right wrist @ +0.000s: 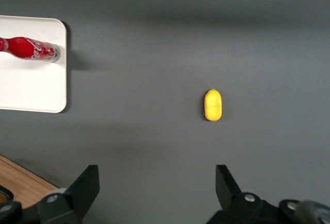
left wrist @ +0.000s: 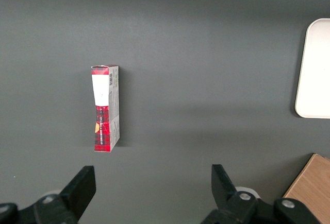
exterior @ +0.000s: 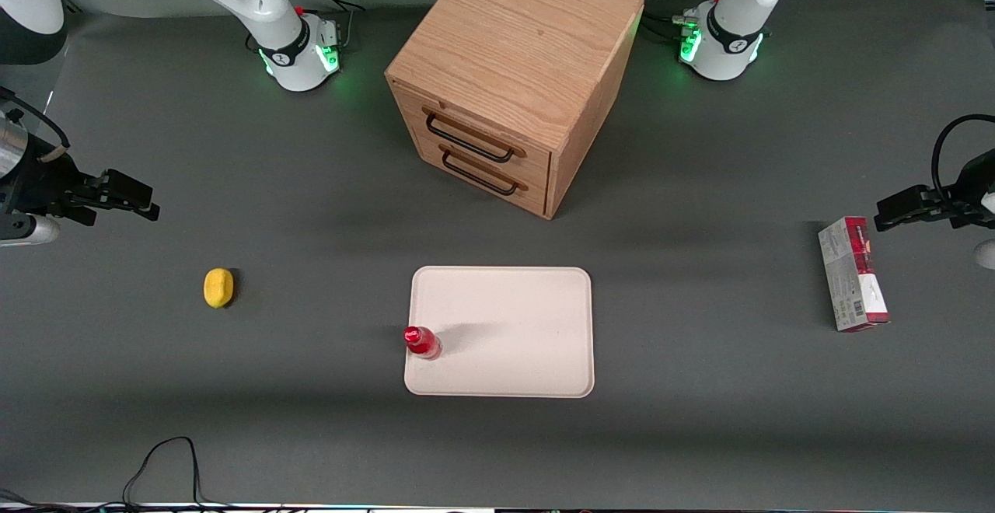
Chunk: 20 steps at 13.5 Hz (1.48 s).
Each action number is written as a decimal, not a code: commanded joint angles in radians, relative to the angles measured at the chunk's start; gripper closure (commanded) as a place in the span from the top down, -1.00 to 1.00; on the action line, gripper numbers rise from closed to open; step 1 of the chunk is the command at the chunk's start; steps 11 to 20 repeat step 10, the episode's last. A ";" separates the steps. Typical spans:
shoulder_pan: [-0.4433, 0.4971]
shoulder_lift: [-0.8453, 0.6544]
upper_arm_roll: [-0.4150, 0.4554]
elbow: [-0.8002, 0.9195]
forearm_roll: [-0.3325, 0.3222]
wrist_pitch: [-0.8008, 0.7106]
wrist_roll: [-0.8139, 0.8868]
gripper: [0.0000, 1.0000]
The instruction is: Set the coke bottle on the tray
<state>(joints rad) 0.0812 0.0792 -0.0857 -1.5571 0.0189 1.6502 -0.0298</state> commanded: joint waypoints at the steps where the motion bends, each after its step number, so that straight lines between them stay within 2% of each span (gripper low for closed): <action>1: -0.006 -0.009 0.004 -0.002 -0.024 0.020 -0.016 1.00; 20: 0.002 -0.015 -0.015 -0.003 -0.024 0.008 -0.002 1.00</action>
